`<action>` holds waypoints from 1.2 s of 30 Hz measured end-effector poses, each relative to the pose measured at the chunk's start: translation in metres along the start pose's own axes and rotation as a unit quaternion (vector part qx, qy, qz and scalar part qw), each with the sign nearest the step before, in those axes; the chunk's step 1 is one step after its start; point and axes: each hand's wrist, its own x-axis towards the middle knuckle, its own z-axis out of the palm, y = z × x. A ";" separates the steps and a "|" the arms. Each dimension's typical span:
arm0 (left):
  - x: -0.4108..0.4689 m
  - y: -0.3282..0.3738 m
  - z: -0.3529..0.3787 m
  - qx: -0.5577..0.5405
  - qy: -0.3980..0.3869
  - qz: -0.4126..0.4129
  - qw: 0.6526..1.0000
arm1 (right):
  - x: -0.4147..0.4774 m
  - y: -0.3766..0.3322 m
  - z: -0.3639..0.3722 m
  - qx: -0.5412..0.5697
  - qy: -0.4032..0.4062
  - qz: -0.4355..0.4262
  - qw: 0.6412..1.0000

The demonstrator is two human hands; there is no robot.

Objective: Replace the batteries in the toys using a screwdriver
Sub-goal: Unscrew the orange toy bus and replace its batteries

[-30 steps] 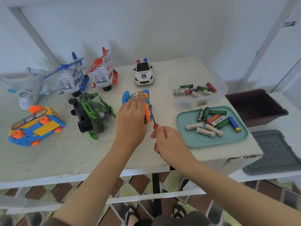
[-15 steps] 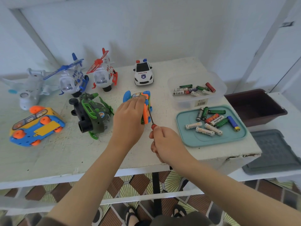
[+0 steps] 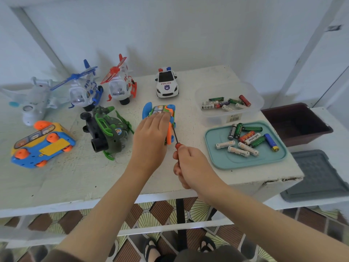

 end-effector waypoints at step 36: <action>0.010 -0.044 0.003 0.109 -0.062 0.368 0.921 | 0.021 -0.006 -0.033 0.093 -0.044 0.103 0.989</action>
